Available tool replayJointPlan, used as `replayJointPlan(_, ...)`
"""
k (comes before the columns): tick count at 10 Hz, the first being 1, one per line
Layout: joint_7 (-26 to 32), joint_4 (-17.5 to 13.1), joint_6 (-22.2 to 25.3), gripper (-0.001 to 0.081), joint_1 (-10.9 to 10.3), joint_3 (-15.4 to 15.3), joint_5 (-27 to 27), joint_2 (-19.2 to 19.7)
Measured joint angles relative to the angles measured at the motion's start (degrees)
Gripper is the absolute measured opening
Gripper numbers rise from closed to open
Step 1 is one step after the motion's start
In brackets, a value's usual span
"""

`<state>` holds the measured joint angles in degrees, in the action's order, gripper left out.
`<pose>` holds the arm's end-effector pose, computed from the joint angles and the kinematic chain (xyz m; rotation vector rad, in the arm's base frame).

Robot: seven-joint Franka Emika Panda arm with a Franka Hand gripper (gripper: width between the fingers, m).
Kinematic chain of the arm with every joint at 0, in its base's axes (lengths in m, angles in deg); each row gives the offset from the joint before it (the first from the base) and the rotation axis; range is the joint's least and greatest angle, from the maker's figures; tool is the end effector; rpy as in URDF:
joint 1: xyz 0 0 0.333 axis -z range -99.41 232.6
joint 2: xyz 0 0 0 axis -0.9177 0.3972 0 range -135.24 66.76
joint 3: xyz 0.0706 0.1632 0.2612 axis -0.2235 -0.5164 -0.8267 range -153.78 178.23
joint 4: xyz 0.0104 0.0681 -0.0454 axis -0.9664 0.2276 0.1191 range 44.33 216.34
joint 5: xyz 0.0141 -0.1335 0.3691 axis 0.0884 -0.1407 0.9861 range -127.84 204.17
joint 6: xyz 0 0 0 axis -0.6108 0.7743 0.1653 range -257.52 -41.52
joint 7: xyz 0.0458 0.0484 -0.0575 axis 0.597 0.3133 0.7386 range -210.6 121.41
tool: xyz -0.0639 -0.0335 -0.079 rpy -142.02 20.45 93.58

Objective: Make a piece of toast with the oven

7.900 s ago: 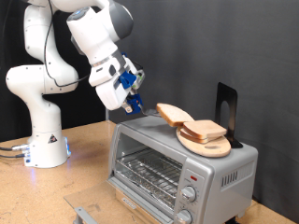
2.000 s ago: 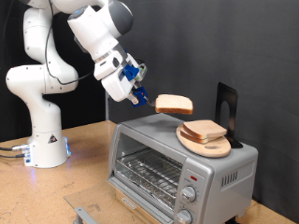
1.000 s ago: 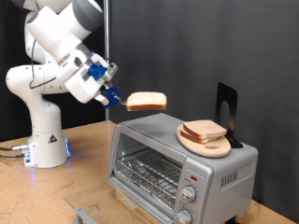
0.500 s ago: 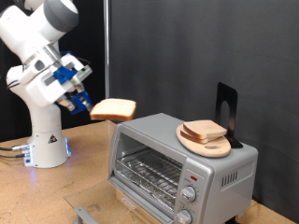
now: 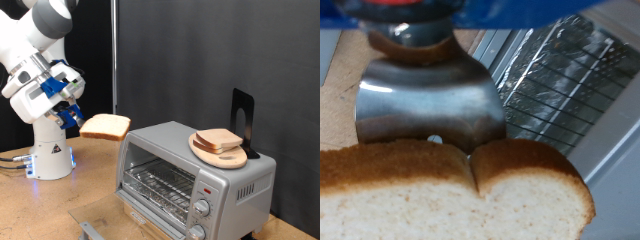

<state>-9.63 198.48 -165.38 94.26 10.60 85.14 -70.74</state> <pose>0.3242 -0.1248 0.4105 -2.5055 0.3841 -0.4771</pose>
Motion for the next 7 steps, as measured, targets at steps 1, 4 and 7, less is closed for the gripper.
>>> replayJointPlan(1,1.67,1.62,-3.91,0.0493,-0.68,-1.07,1.72,0.76)
replayJointPlan(4,4.29,2.93,-14.66,0.0493,-1.7,-4.87,4.68,8.05)
replayJointPlan(7,8.85,1.35,-21.28,0.0493,-2.87,-5.86,9.41,17.38)
